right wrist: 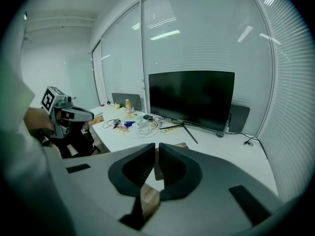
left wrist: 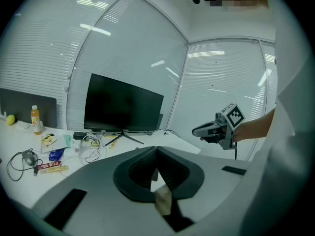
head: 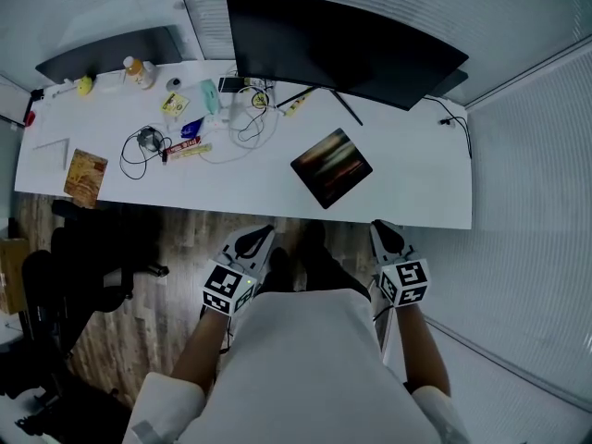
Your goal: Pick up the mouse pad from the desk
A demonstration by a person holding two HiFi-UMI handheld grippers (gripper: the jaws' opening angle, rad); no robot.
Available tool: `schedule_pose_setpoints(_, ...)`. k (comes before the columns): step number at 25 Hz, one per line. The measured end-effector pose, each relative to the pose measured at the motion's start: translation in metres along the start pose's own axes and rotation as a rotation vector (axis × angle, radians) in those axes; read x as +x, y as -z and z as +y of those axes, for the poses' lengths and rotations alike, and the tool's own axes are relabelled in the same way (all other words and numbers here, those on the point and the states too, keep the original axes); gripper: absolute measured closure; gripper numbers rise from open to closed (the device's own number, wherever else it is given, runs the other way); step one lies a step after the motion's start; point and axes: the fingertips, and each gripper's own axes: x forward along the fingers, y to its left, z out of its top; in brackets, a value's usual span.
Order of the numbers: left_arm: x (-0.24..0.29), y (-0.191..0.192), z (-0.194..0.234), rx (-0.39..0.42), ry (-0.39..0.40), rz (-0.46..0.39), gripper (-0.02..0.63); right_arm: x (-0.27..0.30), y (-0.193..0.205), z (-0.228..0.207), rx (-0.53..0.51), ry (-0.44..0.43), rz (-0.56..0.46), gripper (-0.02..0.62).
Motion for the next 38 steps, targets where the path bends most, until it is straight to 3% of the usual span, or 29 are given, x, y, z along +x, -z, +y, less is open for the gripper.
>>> schedule_pose_setpoints(8,0.022,-0.004,0.009,-0.054,-0.086,-0.015,0.588,0.051,-0.006,-0.016,-0.036,-0.125,0.047,0.555)
schedule_pose_setpoints(16,0.050,0.000,0.010,-0.124,-0.156,-0.011,0.588,0.111,0.023,-0.024,-0.115,-0.275,0.176,0.551)
schedule_pose_setpoints(18,0.056,0.002,0.010,-0.134,-0.172,-0.006,0.588,0.127,0.034,-0.023,-0.153,-0.309,0.216,0.524)
schedule_pose_setpoints(20,0.060,0.005,0.009,-0.143,-0.189,-0.001,0.588,0.142,0.046,-0.021,-0.196,-0.338,0.252,0.442)
schedule_pose_setpoints(27,0.066,0.015,0.006,-0.191,-0.243,0.018,0.588,0.180,0.087,-0.011,-0.288,-0.428,0.358,0.418)
schedule_pose_setpoints(38,0.082,0.042,-0.001,-0.244,-0.300,0.065,0.588,0.217,0.154,-0.009,-0.417,-0.491,0.507,0.290)
